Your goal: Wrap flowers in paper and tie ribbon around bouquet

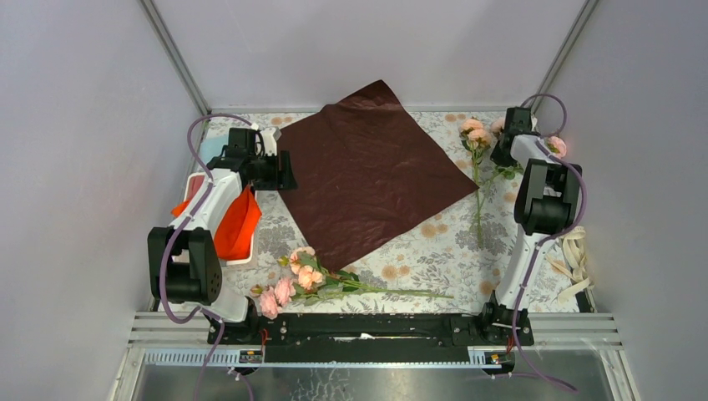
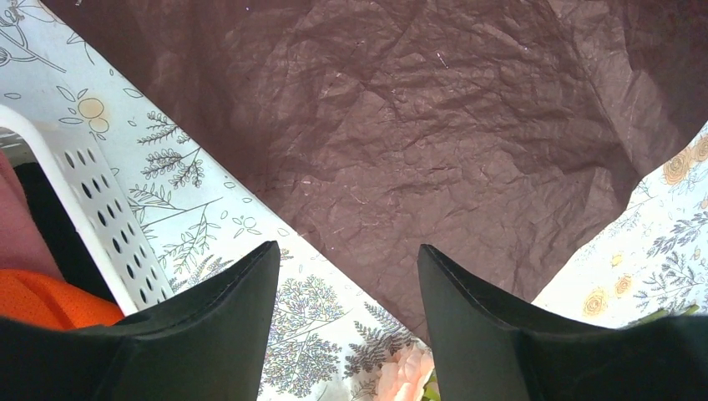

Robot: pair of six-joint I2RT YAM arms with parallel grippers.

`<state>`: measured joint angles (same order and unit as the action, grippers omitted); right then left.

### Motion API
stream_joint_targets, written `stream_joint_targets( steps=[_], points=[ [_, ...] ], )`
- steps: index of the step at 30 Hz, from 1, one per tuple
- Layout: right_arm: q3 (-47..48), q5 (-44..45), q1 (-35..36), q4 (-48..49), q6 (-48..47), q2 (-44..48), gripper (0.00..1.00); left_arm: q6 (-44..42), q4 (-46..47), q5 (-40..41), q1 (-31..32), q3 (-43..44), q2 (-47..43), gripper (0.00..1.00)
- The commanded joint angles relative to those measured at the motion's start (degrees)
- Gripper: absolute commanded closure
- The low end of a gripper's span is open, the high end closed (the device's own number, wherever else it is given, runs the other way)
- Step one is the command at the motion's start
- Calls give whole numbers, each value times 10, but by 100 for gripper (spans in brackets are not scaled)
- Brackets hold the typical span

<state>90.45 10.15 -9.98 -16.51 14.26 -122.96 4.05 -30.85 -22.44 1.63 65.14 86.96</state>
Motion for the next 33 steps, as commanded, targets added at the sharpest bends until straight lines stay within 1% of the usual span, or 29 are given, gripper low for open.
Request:
stream_joint_targets(
  steps=[1, 6, 7, 9, 11, 13, 16, 18, 21, 25, 27, 29, 30, 32, 33],
  points=[
    [56, 64, -5, -11, -58, 136, 100, -24, -1, 11, 0, 13, -19, 31],
    [10, 55, 1, 22, -46, 314, 100, -36, -8, 11, 0, 25, -25, 31],
    [-5, 38, 4, 33, -37, 348, 100, -36, -7, 8, 0, 28, -26, 31],
    [-37, -24, 18, 62, -6, 404, 100, -49, -9, 8, -1, 31, -28, 30],
    [-63, -62, 66, 96, 13, 434, 100, -51, -11, 8, -1, 33, -28, 30],
    [-67, -86, 139, 114, 21, 430, 100, -56, -17, 9, -1, 33, -27, 30],
    [-30, -162, 212, 131, 77, 369, 100, -63, -27, 14, -1, 31, -31, 30],
    [13, -174, 257, 130, 109, 295, 100, -69, -28, 18, -2, 22, -39, 30],
    [83, -184, 303, 136, 141, 197, 100, -80, -29, 23, -3, 6, -54, 30],
    [177, -165, 329, 122, 167, 69, 100, -93, -28, 37, -4, -17, -67, 30],
    [202, -143, 333, 125, 178, 18, 100, -97, -28, 38, -5, -24, -67, 30],
    [223, -142, 334, 135, 196, -30, 99, -98, -27, 36, -5, -28, -64, 30],
    [237, -149, 334, 133, 202, -56, 93, -98, -27, 34, -7, -30, -59, 30],
    [285, -175, 334, 108, 189, -111, 70, -97, -27, 31, -6, -29, -51, 30],
    [326, -183, 334, 69, 168, -140, 59, -97, -27, 30, -7, -28, -46, 30]
  ],
)
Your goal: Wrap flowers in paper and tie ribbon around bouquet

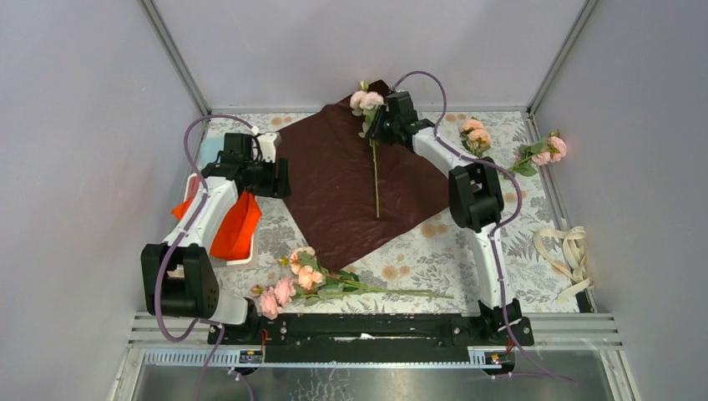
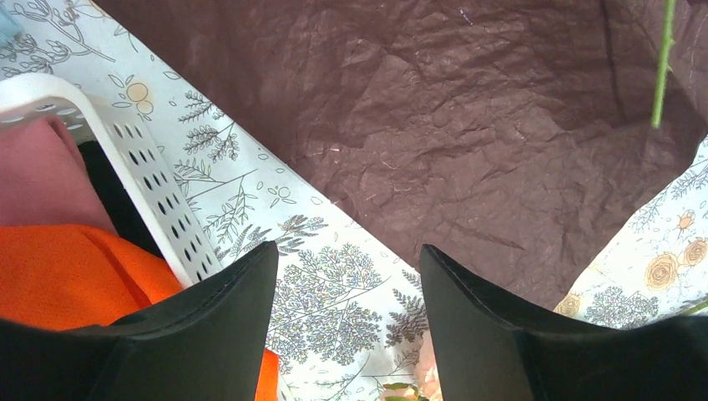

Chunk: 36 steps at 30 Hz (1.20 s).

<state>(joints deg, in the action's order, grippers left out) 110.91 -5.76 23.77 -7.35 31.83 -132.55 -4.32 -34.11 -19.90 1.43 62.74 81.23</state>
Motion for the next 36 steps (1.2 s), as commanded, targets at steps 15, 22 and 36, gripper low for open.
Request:
stream_joint_targets(
  steps=[15, 22, 36],
  points=[
    [-210, 125, -200, -113, -180, 252, 15, -21, 16, -5, -6, -12, 25, 29],
    [-159, 72, -280, -192, -211, 158, 14, -21, 16, -6, -7, -20, 15, 29],
    [-43, 98, -289, -235, -295, 40, 88, -20, 11, 1, -7, -26, 1, 28]
  ],
)
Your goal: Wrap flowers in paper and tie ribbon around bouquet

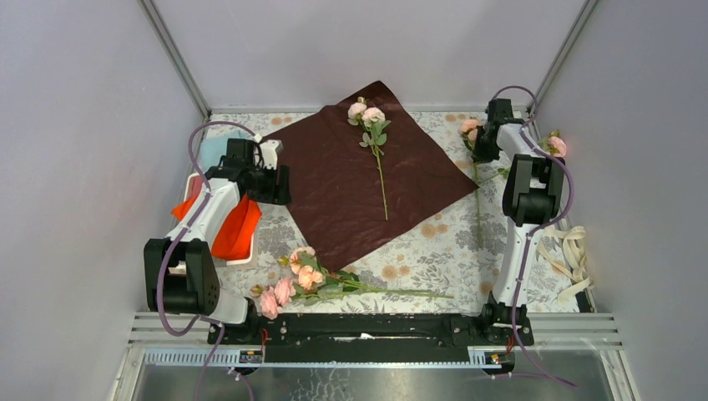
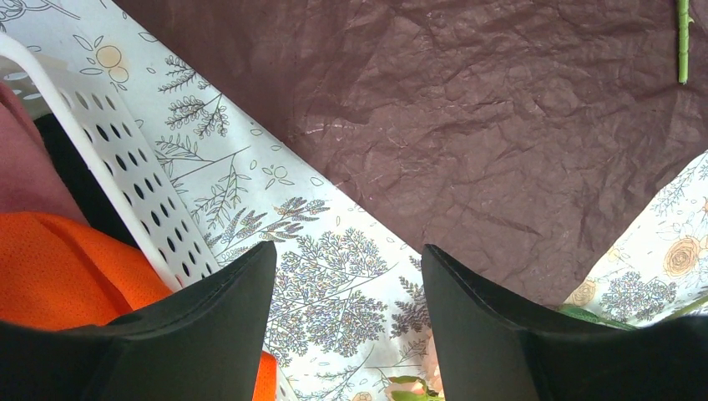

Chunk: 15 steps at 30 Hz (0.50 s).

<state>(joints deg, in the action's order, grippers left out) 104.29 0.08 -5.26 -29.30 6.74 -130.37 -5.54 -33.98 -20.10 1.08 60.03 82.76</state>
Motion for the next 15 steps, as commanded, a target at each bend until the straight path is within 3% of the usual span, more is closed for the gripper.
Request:
stream_joint_targets(
  steps=[1, 5, 9, 15],
  points=[
    [24, 66, 2, -11, -58, 30, 99, -9, 9, 3, -3, 2, -14, 28],
    [16, 109, 2, 27, -99, 105, 100, -11, 9, 4, -3, 5, -14, 28],
    [-48, 114, 2, 133, -100, 219, 100, -13, 9, 1, -3, 8, -14, 28],
    [-243, 144, 8, 427, -128, 433, 100, -21, 5, -8, -3, 17, -17, 28]
  ],
)
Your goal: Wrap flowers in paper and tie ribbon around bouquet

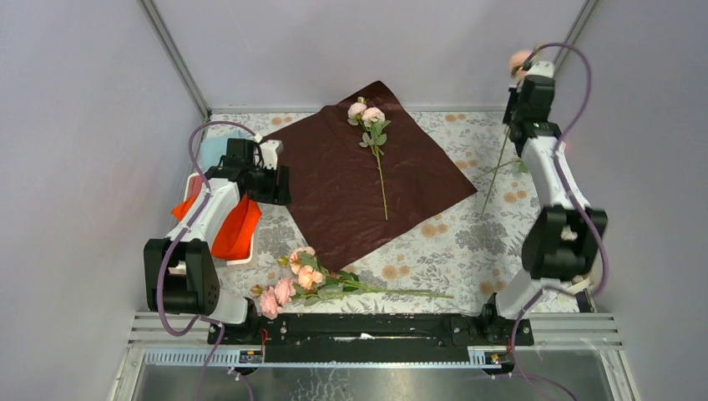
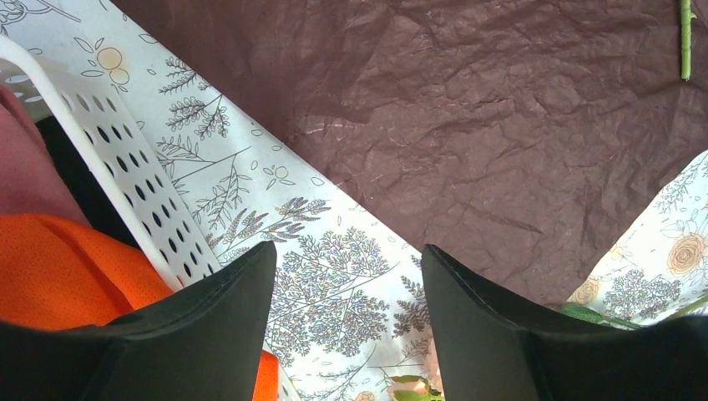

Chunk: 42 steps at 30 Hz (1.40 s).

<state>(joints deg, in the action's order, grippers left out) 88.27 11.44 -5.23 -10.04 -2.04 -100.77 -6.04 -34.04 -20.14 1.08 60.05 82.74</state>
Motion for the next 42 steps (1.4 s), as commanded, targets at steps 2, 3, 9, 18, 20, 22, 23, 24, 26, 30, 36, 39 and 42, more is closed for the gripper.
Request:
stream_joint_targets(
  steps=[2, 3, 9, 18, 20, 22, 23, 24, 26, 30, 36, 39, 42],
  points=[
    [-154, 5, 15, 347, -59, 196, 100, -22, 2, -14, -3, 23, -18, 28],
    [-175, -22, 16, 385, -49, 219, 100, -26, -1, -17, -3, 29, -18, 28],
    [-152, -289, 33, 389, 196, 258, 100, -50, -25, -89, 3, 82, -24, 23],
    [-154, -278, 276, 433, 352, 191, 100, 18, 22, -238, 96, 231, -21, 1],
    [-133, -286, 306, 419, 369, 169, 100, 37, 30, -250, 126, 255, 2, 1],
    [-121, -289, 328, 412, 379, 153, 100, 49, 39, -239, 151, 268, 25, 1],
    [-119, -290, 336, 413, 382, 147, 100, 56, 46, -229, 160, 272, 35, 1],
    [-118, -289, 343, 414, 384, 144, 100, 59, 55, -219, 169, 276, 46, 1],
    [-117, -287, 355, 409, 386, 138, 100, 86, 74, -210, 178, 281, 62, 2],
    [-125, -288, 366, 409, 387, 126, 100, 134, 131, -238, 187, 277, 74, 8],
    [-134, -297, 368, 423, 399, 113, 100, 171, 167, -242, 203, 260, 86, 37],
    [-133, -302, 367, 408, 388, 113, 100, 192, 163, -231, 203, 253, 100, 87],
    [-120, -305, 365, 347, 343, 114, 83, 227, 162, -228, 202, 240, 111, 100]
  ],
)
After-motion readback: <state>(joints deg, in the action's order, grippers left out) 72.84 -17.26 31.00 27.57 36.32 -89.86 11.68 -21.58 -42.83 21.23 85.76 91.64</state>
